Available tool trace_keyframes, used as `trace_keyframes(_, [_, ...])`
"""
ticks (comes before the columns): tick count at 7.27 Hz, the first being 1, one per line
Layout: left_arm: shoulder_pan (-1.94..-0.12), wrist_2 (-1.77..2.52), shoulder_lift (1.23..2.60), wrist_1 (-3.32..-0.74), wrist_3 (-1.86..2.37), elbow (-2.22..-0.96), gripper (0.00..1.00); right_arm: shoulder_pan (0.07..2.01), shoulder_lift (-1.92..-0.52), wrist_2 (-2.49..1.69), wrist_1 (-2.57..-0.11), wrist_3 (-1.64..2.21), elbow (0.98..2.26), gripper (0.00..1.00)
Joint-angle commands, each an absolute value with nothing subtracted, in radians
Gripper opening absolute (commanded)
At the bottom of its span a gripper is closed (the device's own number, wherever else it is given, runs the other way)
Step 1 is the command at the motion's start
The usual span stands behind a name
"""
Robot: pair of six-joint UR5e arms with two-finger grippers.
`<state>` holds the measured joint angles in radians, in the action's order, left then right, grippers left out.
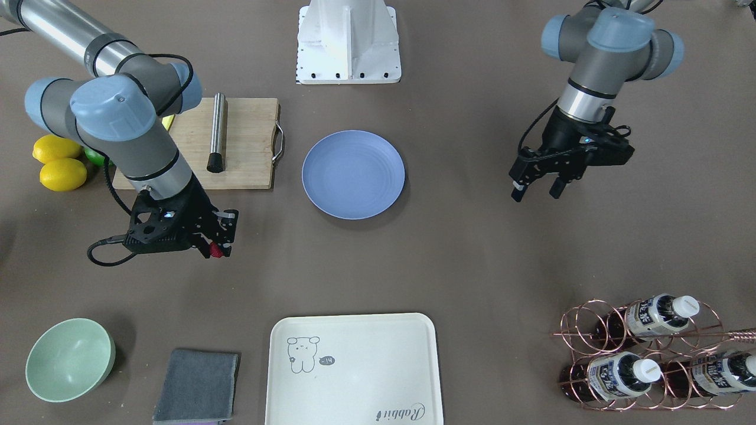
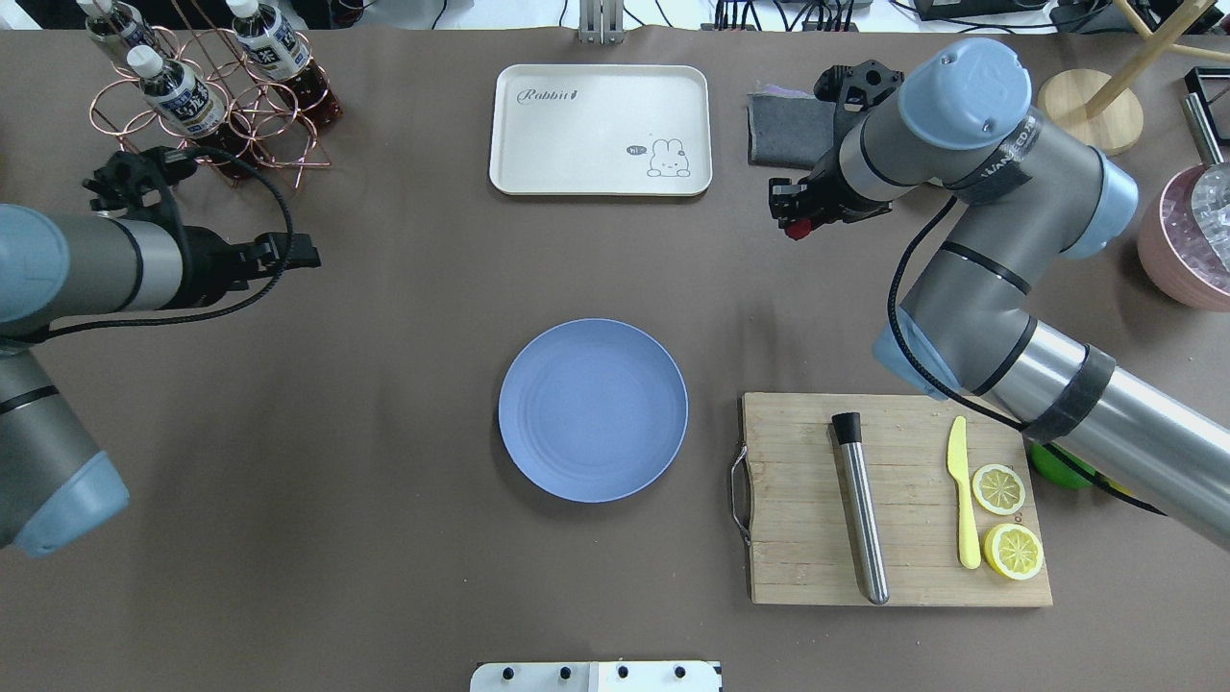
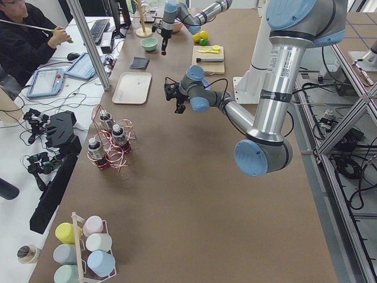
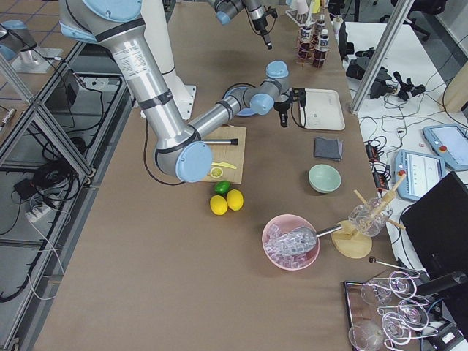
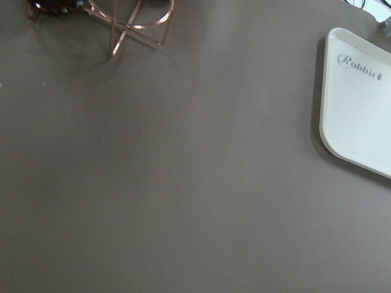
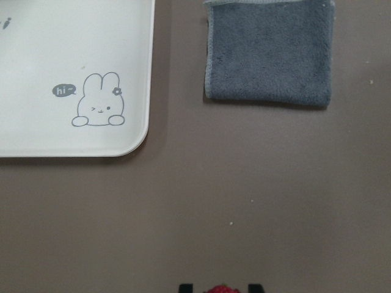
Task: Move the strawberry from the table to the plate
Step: 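Carry the strawberry with the right gripper over the plate while the left arm retracts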
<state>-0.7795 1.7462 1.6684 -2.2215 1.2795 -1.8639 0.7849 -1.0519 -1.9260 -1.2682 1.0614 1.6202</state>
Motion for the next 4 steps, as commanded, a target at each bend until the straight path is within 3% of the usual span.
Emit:
trace_keyframes(1, [-0.877,1.758,1.565,-2.315,1.099,-1.846,0.98,0.709,-1.049,-1.862,-1.316,1.069,1.684,0.00])
trace_keyframes(4, [-1.009,1.904,1.563,-2.315,1.036,-1.772,0.98,0.591,-0.959,-1.758,-1.408,1.175,1.700,0.00])
